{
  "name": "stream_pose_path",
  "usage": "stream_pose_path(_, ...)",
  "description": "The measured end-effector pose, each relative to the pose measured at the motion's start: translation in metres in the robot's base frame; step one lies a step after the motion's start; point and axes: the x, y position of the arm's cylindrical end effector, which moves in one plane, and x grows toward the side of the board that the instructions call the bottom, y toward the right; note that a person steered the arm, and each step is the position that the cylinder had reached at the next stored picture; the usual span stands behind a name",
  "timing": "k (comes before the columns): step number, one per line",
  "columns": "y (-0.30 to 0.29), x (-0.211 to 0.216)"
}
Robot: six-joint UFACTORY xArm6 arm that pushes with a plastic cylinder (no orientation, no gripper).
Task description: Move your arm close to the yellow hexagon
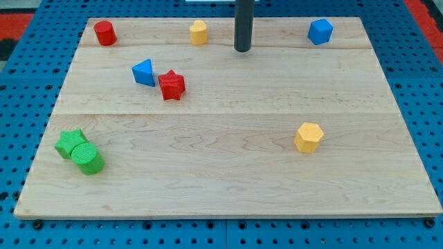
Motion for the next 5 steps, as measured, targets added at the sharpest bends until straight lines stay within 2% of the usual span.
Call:
stream_pose_path(3, 0.001, 0.005)
stream_pose_path(4, 0.048, 0.06)
stream_pose_path(5, 0.136, 0.13)
